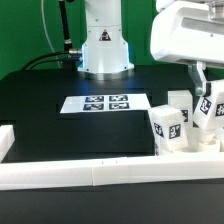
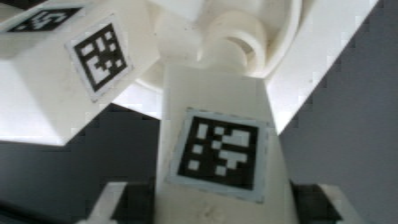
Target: Assemble stool
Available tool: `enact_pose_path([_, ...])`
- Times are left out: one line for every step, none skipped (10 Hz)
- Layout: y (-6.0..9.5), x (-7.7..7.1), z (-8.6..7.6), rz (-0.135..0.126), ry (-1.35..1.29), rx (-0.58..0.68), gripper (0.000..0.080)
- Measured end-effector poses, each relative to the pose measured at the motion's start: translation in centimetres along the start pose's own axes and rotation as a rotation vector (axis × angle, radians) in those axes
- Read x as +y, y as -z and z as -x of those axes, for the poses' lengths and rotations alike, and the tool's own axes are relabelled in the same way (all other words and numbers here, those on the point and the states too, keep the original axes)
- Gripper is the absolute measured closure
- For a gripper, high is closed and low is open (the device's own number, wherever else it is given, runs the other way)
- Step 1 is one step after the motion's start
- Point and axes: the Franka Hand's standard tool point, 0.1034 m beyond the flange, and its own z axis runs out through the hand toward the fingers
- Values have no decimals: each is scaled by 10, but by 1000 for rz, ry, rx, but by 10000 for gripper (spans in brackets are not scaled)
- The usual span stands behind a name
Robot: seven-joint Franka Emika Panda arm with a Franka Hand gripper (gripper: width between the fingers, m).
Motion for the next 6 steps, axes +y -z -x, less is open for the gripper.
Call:
enact_pose_path([-1, 0, 1, 0, 0, -1, 474])
enact_pose_path([-1, -1, 0, 0, 1, 2, 474])
enact_pose_path([-2, -2, -1, 0, 2, 8, 474])
enact_pose_path([-5, -4, 1, 0, 5, 4, 474])
enact_pose_path([-7, -6, 1, -1, 5, 2, 474])
enact_pose_path([-8, -7, 2, -3, -1, 0, 474])
